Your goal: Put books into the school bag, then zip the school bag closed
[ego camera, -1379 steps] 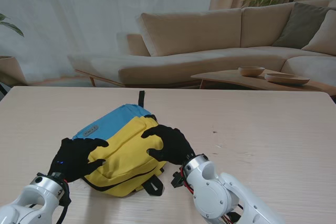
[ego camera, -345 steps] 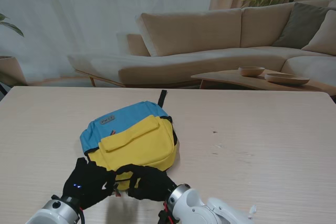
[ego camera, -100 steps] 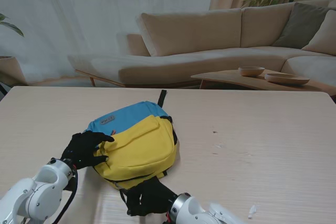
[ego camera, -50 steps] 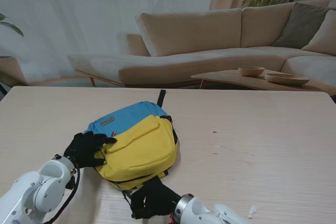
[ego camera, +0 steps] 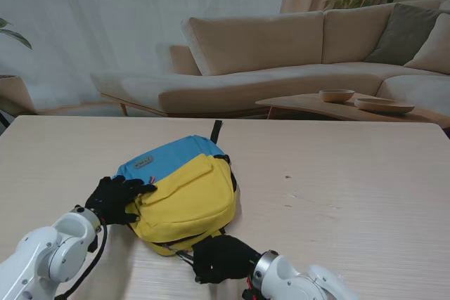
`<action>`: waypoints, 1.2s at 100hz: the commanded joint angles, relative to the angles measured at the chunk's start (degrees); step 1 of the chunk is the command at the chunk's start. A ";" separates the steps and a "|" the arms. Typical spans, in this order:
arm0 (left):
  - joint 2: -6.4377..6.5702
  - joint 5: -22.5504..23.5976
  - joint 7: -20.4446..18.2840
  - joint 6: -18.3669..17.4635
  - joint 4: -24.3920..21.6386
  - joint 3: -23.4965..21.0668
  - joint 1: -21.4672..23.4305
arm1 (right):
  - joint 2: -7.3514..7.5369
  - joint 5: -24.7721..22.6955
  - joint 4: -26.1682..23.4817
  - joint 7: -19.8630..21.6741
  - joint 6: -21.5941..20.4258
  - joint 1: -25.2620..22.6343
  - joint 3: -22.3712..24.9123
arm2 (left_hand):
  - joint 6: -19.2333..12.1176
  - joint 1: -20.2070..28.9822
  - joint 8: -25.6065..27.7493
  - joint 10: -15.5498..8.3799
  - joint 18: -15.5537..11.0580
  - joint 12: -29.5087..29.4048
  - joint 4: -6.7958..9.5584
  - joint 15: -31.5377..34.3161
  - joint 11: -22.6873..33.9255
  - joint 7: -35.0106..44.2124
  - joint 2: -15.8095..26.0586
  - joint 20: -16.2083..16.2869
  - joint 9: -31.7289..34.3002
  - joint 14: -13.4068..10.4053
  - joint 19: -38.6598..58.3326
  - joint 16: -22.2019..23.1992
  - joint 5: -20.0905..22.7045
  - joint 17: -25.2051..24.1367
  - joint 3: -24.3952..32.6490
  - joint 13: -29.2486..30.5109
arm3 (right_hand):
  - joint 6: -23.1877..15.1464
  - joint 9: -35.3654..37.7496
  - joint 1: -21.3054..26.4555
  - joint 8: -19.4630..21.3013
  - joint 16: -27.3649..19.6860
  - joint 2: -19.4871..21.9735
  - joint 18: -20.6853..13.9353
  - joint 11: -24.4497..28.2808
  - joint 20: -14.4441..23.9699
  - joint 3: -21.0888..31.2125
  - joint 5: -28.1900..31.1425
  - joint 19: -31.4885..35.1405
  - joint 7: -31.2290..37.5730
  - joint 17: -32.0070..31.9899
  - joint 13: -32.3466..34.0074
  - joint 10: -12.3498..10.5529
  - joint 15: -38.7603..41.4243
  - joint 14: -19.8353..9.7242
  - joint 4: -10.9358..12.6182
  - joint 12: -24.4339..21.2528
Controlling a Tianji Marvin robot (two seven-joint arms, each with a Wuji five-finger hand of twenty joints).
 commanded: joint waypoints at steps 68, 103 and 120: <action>0.28 1.80 -1.15 -0.62 0.96 -0.86 0.91 | 0.42 0.29 2.82 3.65 -2.53 0.00 11.50 | 0.69 4.09 -3.40 -0.75 -1.38 1.74 -0.21 -1.98 -1.11 -1.46 -2.41 0.24 -1.68 -1.19 -3.50 0.50 -0.53 -0.76 4.95 -1.98 | 0.56 6.95 -6.15 19.53 2.75 7.74 1.46 10.97 1.57 -4.39 12.58 6.75 4.20 4.99 7.86 2.04 13.85 0.35 2.13 8.60; 0.36 2.75 -1.43 -1.05 0.72 -1.37 1.33 | -0.43 -0.98 8.81 1.81 1.87 6.31 12.44 | 0.67 4.13 -4.35 -0.90 -1.37 1.63 -0.20 -2.13 -1.14 -1.54 -2.33 0.13 -1.76 -1.19 -3.82 0.38 -0.52 -0.73 4.88 -2.02 | 0.41 10.97 -8.52 30.65 2.69 10.42 2.45 13.58 2.68 -6.21 17.72 9.97 5.16 8.15 11.61 1.57 18.23 0.27 6.22 12.14; 0.38 3.16 -1.70 -1.00 0.42 -1.58 1.64 | -1.15 -0.96 12.32 0.00 5.47 10.28 11.83 | 0.70 4.14 -4.78 -0.89 -1.39 1.61 -0.19 -2.18 -1.18 -1.58 -2.27 0.08 -1.76 -1.32 -3.97 0.35 -0.52 -0.73 4.81 -2.00 | 0.40 11.01 -8.56 30.86 2.65 10.39 2.56 13.48 2.67 -6.20 17.89 9.95 5.11 8.12 11.62 1.57 18.21 0.34 6.24 12.23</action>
